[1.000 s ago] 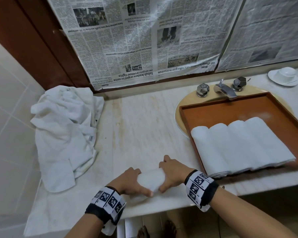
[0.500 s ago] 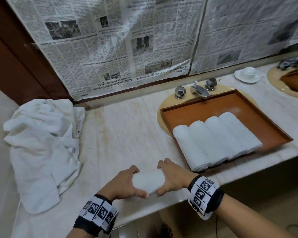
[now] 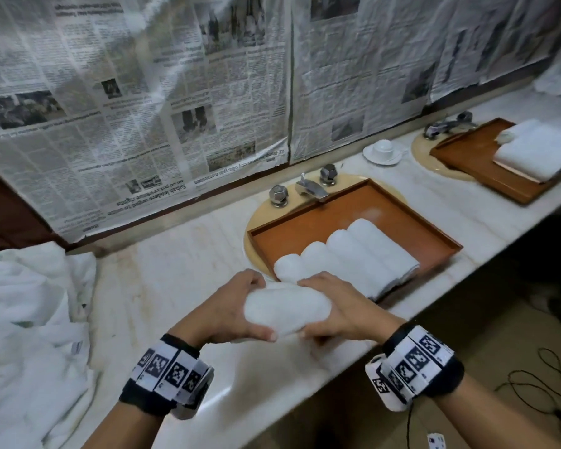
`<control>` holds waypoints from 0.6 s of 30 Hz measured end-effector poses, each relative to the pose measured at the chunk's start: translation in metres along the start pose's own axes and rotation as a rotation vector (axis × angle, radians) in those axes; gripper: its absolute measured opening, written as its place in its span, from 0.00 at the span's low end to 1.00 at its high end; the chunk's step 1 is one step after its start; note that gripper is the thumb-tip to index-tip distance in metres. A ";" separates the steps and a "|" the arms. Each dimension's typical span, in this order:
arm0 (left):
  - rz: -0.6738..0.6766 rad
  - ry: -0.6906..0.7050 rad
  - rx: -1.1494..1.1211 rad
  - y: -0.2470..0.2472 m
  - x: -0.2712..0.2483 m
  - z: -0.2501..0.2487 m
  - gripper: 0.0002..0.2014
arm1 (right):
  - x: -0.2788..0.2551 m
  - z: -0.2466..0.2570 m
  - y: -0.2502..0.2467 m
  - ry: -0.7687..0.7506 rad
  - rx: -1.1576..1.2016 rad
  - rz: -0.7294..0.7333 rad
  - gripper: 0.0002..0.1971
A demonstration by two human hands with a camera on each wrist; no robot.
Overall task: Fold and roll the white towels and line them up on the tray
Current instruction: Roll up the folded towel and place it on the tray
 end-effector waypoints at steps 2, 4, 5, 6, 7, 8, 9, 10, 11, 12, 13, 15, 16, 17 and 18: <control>0.003 0.067 0.043 -0.004 0.024 -0.025 0.39 | -0.009 -0.018 -0.022 0.027 0.007 -0.060 0.48; 0.009 0.132 0.103 -0.006 0.051 -0.051 0.35 | -0.018 -0.040 -0.046 0.054 0.025 -0.124 0.45; 0.014 0.155 0.127 -0.007 0.066 -0.064 0.34 | -0.023 -0.052 -0.058 0.067 0.033 -0.156 0.44; 0.020 0.172 0.154 -0.006 0.082 -0.077 0.34 | -0.027 -0.065 -0.070 0.083 0.040 -0.184 0.44; 0.026 0.189 0.187 -0.006 0.099 -0.090 0.34 | -0.030 -0.078 -0.082 0.097 0.047 -0.209 0.44; 0.032 0.205 0.224 -0.006 0.117 -0.102 0.33 | -0.032 -0.092 -0.094 0.111 0.058 -0.234 0.44; 0.041 0.215 0.255 -0.006 0.136 -0.113 0.33 | -0.034 -0.106 -0.106 0.120 0.071 -0.261 0.44; 0.053 0.223 0.276 -0.005 0.156 -0.124 0.33 | -0.036 -0.120 -0.120 0.129 0.082 -0.285 0.44; 0.061 0.233 0.284 -0.004 0.175 -0.134 0.34 | -0.037 -0.134 -0.133 0.136 0.086 -0.303 0.45; 0.063 0.246 0.280 -0.004 0.192 -0.143 0.35 | -0.037 -0.147 -0.145 0.147 0.091 -0.318 0.45; 0.060 0.265 0.266 -0.004 0.209 -0.153 0.36 | -0.038 -0.159 -0.155 0.154 0.096 -0.332 0.44; 0.062 0.290 0.243 -0.002 0.239 -0.170 0.42 | -0.040 -0.180 -0.174 0.163 0.106 -0.363 0.43; 0.070 0.284 0.245 -0.001 0.253 -0.176 0.46 | -0.040 -0.191 -0.182 0.167 0.115 -0.381 0.42; 0.088 0.275 0.256 0.001 0.268 -0.181 0.48 | -0.040 -0.200 -0.189 0.167 0.121 -0.402 0.42; 0.111 0.270 0.273 0.003 0.282 -0.185 0.47 | -0.040 -0.208 -0.196 0.173 0.124 -0.422 0.40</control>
Point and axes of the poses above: each hand's wrist, its own x-axis towards the middle knuckle, its own y-axis out of the palm, z = x × y, the point moved 9 cm from there along x, towards the middle knuckle, and after that the axes turned 8 degrees about z, right-handed, at the moved point
